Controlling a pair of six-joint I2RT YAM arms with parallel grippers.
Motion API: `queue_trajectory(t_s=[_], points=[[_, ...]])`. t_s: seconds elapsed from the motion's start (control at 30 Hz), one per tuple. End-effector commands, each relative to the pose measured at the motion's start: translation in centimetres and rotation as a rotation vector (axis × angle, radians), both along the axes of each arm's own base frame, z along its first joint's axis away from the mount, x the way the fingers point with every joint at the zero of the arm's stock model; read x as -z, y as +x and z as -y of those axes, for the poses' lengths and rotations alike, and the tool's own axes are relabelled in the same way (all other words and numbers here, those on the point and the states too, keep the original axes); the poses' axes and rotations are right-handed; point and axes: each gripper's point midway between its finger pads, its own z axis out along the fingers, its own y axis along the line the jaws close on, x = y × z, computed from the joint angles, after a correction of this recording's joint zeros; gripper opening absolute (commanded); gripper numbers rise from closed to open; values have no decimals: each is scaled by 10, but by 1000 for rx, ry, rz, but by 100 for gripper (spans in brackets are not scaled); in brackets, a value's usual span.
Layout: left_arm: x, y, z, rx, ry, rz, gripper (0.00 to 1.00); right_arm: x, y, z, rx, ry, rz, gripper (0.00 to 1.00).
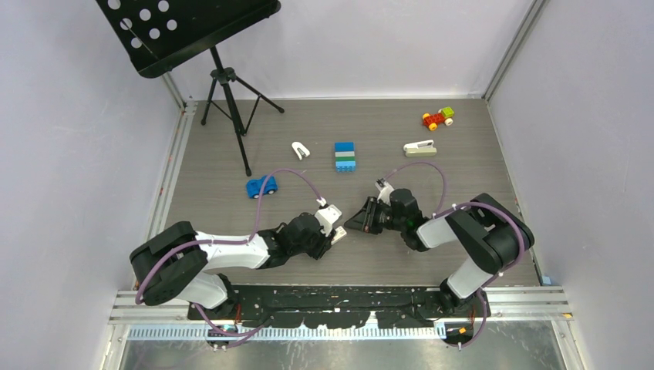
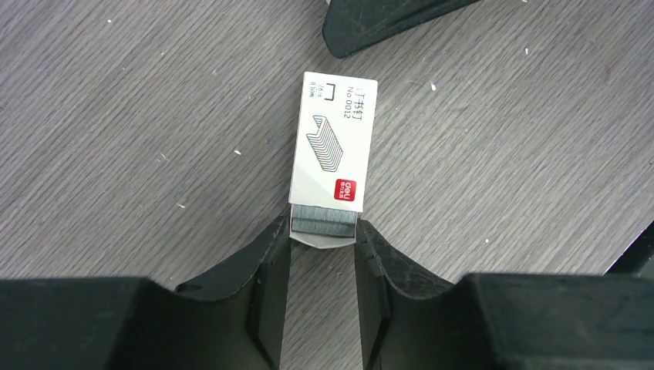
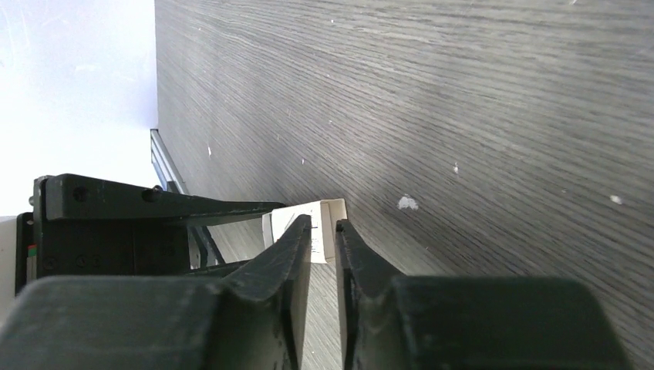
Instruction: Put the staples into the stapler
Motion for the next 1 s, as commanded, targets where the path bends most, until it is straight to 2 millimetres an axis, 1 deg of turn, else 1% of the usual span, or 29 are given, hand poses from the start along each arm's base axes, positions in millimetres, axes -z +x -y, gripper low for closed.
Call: queue_trajectory(t_s=[0.0,0.03,0.13,0.4,0.57,0.77,0.87,0.97], points=[[18,-15,-11,24,53,-71,27,-11,6,-9,-24,51,37,26],[17,-15,-11,25,52,-70,27,-9,6,-9,-24,51,33,28],[18,-16,-11,25,52,-70,27,-7,6,-11,-28,61,25,29],[18,-16,-10,24,51,-72,27,-2,4,-17,-44,87,4,28],[18,-16,-10,25,52,-74,27,-1,2,-20,-58,93,-1,22],[18,-16,-10,24,48,-75,27,-2,0,-26,-83,112,-3,17],[18,-16,-10,26,47,-76,27,-2,0,-26,-79,116,-1,12],[18,-17,-10,24,43,-77,27,1,1,-23,-66,94,8,3]])
